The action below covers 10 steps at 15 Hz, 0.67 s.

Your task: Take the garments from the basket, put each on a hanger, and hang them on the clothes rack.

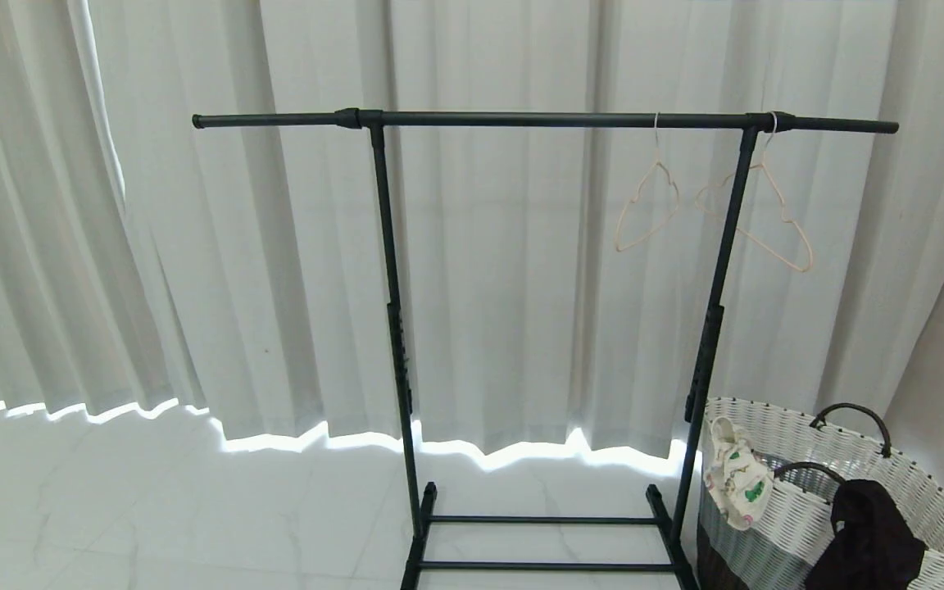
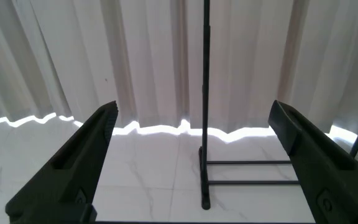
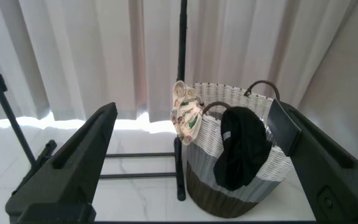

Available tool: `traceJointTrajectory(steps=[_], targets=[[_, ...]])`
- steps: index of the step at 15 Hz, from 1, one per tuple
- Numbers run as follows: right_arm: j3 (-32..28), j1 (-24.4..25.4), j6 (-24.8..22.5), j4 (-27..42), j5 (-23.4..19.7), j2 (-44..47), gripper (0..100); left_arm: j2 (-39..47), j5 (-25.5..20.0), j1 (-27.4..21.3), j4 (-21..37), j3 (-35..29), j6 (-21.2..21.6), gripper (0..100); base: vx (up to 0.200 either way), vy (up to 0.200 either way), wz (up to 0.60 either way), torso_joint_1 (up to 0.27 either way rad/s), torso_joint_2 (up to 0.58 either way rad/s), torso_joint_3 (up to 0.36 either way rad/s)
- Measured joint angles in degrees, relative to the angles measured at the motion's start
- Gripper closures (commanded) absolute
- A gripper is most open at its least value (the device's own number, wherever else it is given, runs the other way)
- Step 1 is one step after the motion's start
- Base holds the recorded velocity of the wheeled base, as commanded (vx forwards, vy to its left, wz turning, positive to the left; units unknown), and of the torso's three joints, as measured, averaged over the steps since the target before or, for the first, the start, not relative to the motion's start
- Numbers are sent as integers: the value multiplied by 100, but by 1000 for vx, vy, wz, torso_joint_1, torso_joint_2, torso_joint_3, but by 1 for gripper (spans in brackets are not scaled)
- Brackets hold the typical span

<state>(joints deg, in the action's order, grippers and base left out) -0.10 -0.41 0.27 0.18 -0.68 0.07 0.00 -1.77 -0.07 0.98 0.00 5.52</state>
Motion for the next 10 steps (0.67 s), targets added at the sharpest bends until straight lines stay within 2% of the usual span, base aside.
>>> traceJointTrajectory(steps=[4,8,10], targets=[[0,-2,30,2,2,0,0,0,0,-4,0,0,-6,0,0,0,0,-122,378,253],[0,-2,41,0,0,0,0,0,0,-2,0,0,11,0,0,0,0,-17,51,32],[0,-2,41,0,0,0,0,0,0,-4,0,0,13,0,0,-200,0,0,10,5]])
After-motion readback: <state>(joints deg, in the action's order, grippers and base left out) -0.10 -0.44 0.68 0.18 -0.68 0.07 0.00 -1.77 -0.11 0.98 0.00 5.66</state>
